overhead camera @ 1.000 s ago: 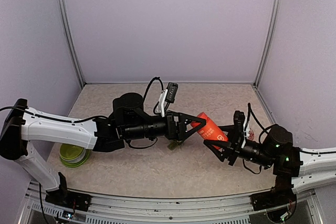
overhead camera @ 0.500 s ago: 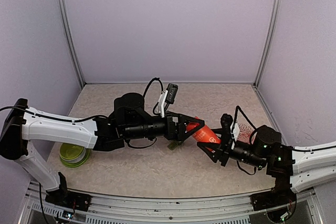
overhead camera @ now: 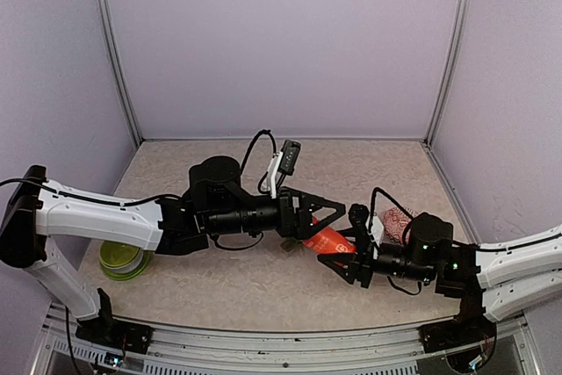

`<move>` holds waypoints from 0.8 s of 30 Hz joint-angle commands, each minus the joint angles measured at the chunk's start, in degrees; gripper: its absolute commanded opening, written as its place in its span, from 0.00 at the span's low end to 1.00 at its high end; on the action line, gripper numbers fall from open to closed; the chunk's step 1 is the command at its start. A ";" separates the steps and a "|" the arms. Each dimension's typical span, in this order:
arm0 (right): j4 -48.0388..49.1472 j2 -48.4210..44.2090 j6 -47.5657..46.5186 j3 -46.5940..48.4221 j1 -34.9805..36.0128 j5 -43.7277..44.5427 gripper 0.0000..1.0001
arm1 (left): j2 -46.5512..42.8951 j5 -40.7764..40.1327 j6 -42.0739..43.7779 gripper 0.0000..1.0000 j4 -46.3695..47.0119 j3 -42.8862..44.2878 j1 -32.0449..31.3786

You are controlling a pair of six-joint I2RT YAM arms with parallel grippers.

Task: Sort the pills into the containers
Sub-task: Screw the lid of the pill bottle onto the pill bottle.

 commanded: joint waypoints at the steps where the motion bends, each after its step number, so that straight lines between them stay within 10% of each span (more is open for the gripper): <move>1: 1.46 -2.48 -1.52 1.41 0.45 -2.94 0.00 | -2.40 1.21 0.53 0.99 -0.16 0.59 0.03; 13: -6.31 -15.41 -11.16 -1.13 0.45 -3.52 0.00 | -4.14 6.21 0.58 0.98 -6.11 0.60 1.29; 24: -10.34 -16.27 -13.11 -0.57 0.47 -0.66 0.00 | -2.11 10.01 0.52 0.69 -6.89 2.21 1.34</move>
